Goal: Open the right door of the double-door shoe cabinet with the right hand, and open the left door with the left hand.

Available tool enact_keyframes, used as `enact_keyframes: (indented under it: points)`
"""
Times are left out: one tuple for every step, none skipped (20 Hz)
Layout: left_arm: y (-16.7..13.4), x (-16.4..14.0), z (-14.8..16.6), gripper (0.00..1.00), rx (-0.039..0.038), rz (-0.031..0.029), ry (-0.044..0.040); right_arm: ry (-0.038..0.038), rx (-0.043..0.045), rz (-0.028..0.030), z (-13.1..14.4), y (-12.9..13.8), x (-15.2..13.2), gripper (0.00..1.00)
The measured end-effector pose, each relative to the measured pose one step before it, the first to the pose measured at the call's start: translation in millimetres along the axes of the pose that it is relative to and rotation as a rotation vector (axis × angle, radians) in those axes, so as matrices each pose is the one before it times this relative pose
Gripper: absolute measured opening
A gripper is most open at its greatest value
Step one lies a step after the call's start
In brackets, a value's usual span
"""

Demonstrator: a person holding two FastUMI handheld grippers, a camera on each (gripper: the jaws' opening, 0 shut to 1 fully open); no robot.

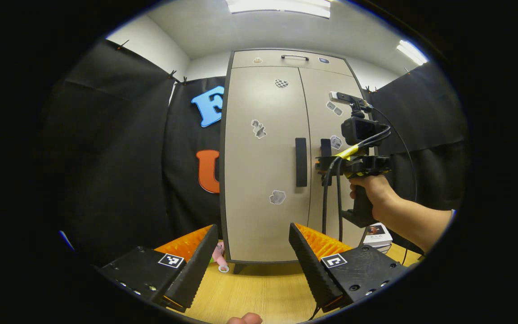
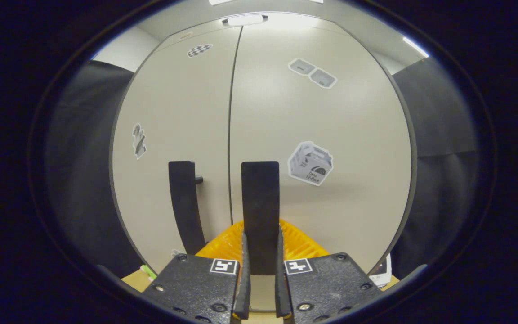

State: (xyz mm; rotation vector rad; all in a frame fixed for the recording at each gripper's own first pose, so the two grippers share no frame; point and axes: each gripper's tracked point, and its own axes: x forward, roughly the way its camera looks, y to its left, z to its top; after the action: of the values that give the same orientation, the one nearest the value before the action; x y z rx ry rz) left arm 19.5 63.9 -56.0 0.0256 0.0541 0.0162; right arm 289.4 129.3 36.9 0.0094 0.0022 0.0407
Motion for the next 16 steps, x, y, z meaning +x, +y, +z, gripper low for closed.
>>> enact_keyframes:
  points:
    - [1.46,-1.69,0.61,0.95,-0.00364,0.0063,-0.00282,0.00363,0.00245,0.01207,-0.01,0.4,-3.43,0.25]
    - [1.07,-1.0,0.23,0.95,-0.00457,0.0033,-0.0005,0.00797,0.00668,0.01714,-1.19,0.39,-5.56,0.25]
    - [2.29,-0.93,0.58,0.95,-0.00412,0.00451,-0.00069,0.00771,0.00635,0.01775,-0.94,0.13,-6.41,0.23]
    - [3.13,-1.47,0.92,0.95,-0.00331,0.00716,-0.00095,0.00469,0.00252,0.01577,-0.48,-1.64,-9.51,0.22]
    - [2.03,-1.38,-0.93,0.95,-0.00383,0.00398,0.0004,0.00035,-0.00115,0.01263,0.45,-2.03,-9.35,0.24]
    - [1.5,-1.0,-0.48,0.95,-0.00315,0.00141,0.00077,-0.00359,-0.00013,0.01016,0.72,-2.02,-8.77,0.24]
    - [2.13,-1.86,-0.08,0.95,-0.00229,0.00239,0.00016,-0.00314,-0.00527,0.0079,-0.05,1.21,-2.06,0.22]
    - [1.1,-1.4,-0.22,0.95,-0.00107,0.00247,-0.00075,-0.00178,-0.00414,0.00595,-0.72,-1.04,-7.67,0.24]
    - [0.38,-1.63,1.09,0.95,-0.00066,0.00162,-0.00257,-0.00001,-0.00072,0.00597,-0.85,-1.59,-8.08,0.24]
    - [0.51,-1.36,1.65,0.95,-0.00043,0.00098,-0.00104,0.00209,0.00291,0.0045,-1.42,-3.54,-11.03,0.24]
    - [-0.31,-1.18,-0.19,0.95,-0.0001,-0.0007,-0.00034,0.00388,0.003,0.00492,-0.66,-2.55,-7.95,0.24]
    - [-0.67,-0.96,0.51,0.95,0.00001,-0.00181,-0.00135,0.00187,0.00093,0.00374,0.23,-1.95,-5.78,0.23]
    - [-1.79,-1.02,-0.43,0.95,0.00098,-0.00269,-0.00136,-0.00245,-0.00455,0.00523,-0.15,-1.6,-5.29,0.23]
    - [-1.12,-0.37,0.5,0.95,0.00211,-0.00505,-0.00011,0.0,-0.00236,0.00855,0.24,-1.33,-4.2,0.22]
    - [-2.37,-0.48,0.97,0.95,0.00438,-0.00476,-0.00029,0.00489,0.00506,0.00989,0.14,-1.51,-5.27,0.22]
    - [-1.43,-1.12,0.04,0.95,0.00569,-0.00434,-0.00006,0.00582,0.00719,0.00964,-0.67,-1.24,-5.12,0.19]
